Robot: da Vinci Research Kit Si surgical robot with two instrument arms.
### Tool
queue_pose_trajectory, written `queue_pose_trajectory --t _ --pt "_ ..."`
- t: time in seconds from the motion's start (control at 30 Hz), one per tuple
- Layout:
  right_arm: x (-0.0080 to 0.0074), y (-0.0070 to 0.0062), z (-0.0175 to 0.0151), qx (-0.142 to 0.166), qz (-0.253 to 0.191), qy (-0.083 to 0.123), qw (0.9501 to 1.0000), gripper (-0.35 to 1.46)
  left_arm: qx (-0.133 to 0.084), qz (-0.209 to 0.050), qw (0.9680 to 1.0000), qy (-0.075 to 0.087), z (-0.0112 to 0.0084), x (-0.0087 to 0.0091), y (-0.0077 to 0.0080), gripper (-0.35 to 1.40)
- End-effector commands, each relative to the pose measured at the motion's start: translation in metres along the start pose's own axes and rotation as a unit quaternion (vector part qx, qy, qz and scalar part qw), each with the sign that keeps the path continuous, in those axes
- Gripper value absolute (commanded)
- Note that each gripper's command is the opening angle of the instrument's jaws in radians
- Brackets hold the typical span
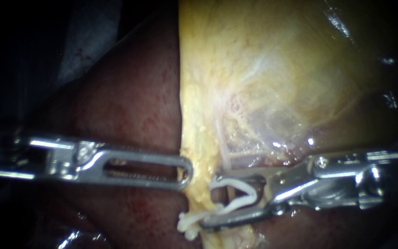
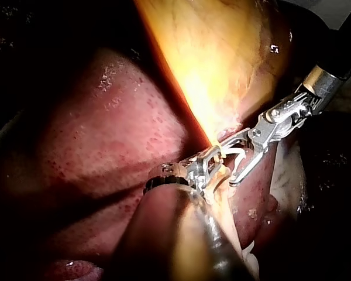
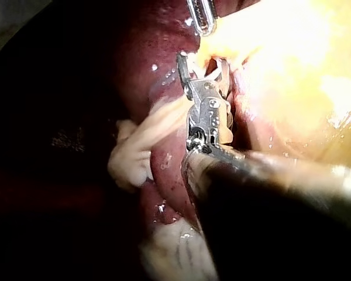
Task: Clipping third clip left tube
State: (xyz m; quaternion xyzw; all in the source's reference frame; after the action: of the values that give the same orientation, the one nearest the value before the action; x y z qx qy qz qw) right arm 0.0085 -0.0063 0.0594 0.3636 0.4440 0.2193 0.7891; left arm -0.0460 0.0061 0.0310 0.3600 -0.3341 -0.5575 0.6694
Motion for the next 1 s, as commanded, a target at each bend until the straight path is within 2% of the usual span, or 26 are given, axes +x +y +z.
queue_pose_trajectory --t 0.03,0.37,0.5,0.73,1.0 --pt "0.0001 0.0000 0.0002 0.002 0.000 -0.001 1.0000 0.58 0.000 0.000 1.0000 0.000 0.0000 0.0000 0.0000 -0.35" --pt "0.0012 0.0003 0.0035 0.032 0.004 -0.019 0.9993 0.54 0.000 0.000 1.0000 0.000 0.0001 0.0000 -0.0001 -0.35" --pt "0.0016 0.0003 0.0041 0.030 0.002 -0.019 0.9994 0.54 0.000 0.000 1.0000 0.000 0.0002 0.0000 -0.0001 -0.35" --pt "0.0020 0.0003 0.0039 0.028 0.004 -0.017 0.9995 0.54 -0.001 0.000 1.0000 -0.001 0.0003 0.0001 -0.0001 -0.35" --pt "0.0037 0.0006 0.0027 0.020 0.010 -0.010 0.9997 0.53 -0.001 0.000 1.0000 -0.001 0.0003 0.0001 -0.0001 -0.35"
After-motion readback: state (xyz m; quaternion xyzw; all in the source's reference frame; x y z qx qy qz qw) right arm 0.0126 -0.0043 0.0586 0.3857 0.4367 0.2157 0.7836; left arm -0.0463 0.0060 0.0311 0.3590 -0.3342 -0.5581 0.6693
